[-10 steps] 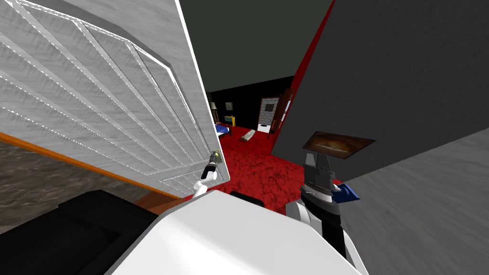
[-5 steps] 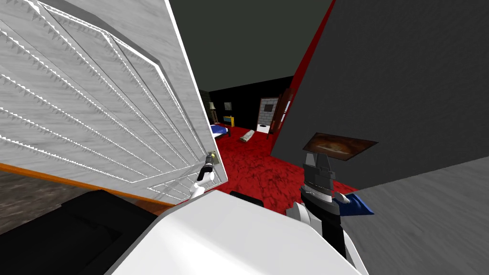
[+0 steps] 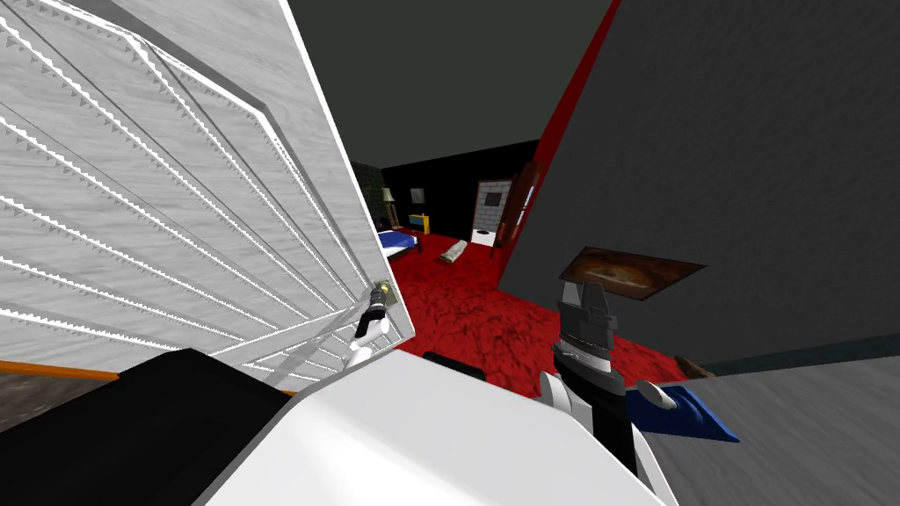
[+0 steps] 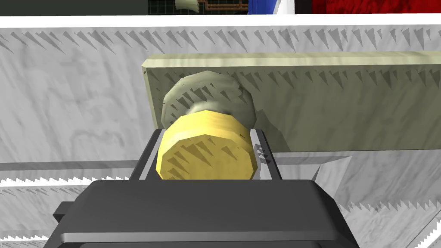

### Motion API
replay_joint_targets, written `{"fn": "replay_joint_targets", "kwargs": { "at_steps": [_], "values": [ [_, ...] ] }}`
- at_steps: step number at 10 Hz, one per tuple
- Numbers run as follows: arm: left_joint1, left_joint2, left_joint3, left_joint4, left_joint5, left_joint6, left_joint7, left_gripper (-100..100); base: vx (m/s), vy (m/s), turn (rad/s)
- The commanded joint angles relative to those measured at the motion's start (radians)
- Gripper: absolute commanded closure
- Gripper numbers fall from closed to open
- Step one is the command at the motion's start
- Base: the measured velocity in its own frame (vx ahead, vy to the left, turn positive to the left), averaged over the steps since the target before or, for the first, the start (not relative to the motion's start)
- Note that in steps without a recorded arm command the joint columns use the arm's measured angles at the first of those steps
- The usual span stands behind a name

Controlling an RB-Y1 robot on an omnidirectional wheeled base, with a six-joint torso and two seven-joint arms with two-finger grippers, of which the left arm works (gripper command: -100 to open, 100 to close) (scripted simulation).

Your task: Push the door open

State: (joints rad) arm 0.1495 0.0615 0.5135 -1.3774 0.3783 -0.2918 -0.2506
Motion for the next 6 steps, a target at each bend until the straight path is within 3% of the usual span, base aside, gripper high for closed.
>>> {"fn": "replay_joint_targets", "kwargs": {
  "at_steps": [1, 4, 5, 6],
  "values": [
    [0.012, -0.006, 0.028, -0.019, 0.023, -0.003, -0.021, 100, 0.191, -0.023, -0.017],
    [0.027, -0.028, 0.075, -0.029, 0.071, -0.004, -0.06, 100, 0.204, 0.009, -0.024],
    [0.032, -0.031, 0.068, -0.031, 0.061, 0.003, -0.054, 100, 0.077, 0.01, 0.025],
    [0.033, -0.023, 0.089, -0.036, 0.069, 0.002, -0.062, 100, 0.122, 0.024, 0.036]
  ]
}}
